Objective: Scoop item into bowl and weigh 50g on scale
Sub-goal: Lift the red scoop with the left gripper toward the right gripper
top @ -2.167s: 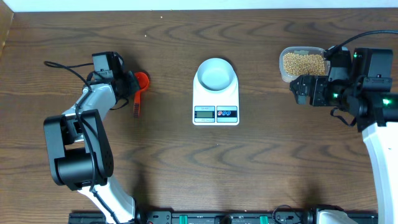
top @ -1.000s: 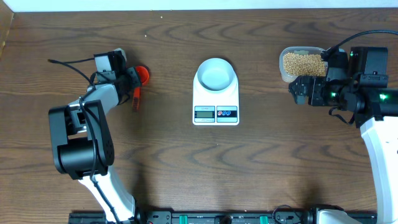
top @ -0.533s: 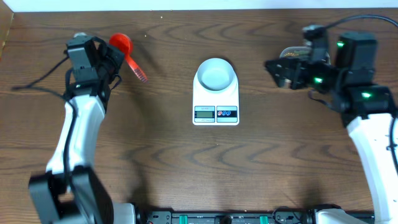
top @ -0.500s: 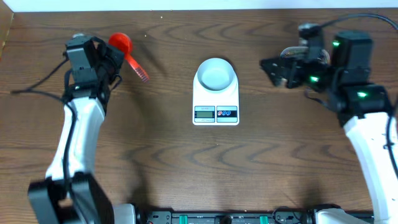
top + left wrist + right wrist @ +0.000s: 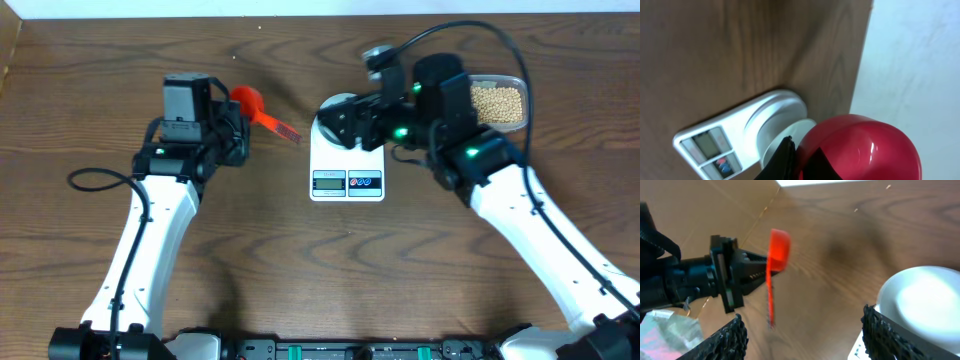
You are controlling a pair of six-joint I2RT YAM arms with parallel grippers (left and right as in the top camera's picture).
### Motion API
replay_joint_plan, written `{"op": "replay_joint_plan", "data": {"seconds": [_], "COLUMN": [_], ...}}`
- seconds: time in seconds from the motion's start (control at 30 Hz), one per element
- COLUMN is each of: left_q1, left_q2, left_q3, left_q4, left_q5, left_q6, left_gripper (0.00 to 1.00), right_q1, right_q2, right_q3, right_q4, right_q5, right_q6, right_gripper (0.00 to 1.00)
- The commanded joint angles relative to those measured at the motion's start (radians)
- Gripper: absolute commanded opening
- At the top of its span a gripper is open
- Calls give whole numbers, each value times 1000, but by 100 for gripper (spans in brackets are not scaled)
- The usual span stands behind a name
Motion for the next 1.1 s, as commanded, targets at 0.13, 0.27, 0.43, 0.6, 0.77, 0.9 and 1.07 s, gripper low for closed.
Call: {"op": "replay_joint_plan", "data": {"seconds": [0.13,0.27,0.43,0.6,0.77,0.9,1.07], "left_q1": [-25,-25,-25,-26,-26,-26,-27], "left_q2": [-11,-11,-11,-11,-11,-11,-11], "left_q3": [7,7,7,7,7,7,7], "left_q4": [-168,-210,-206,-206,-207,-207,-207], "left_q5": [1,69,126,148,159,159,159], "left_q6": [-173,-230,-229,-229,-214,-179,-172], "left_gripper": [7,7,7,7,7,7,7], "right_q1": [109,149,178,201,204,204,206], "right_q2": [16,25,46,74,102,104,104], "right_q3": [15,15,15,15,15,15,15], "right_q4": [3,3,-2,-9,-8,-4,0], "right_q5": [150,175,163,164,164,164,164], "right_q6": [24,24,25,30,58,58,58], "right_gripper": [69,67,64,61,48,39,35]}}
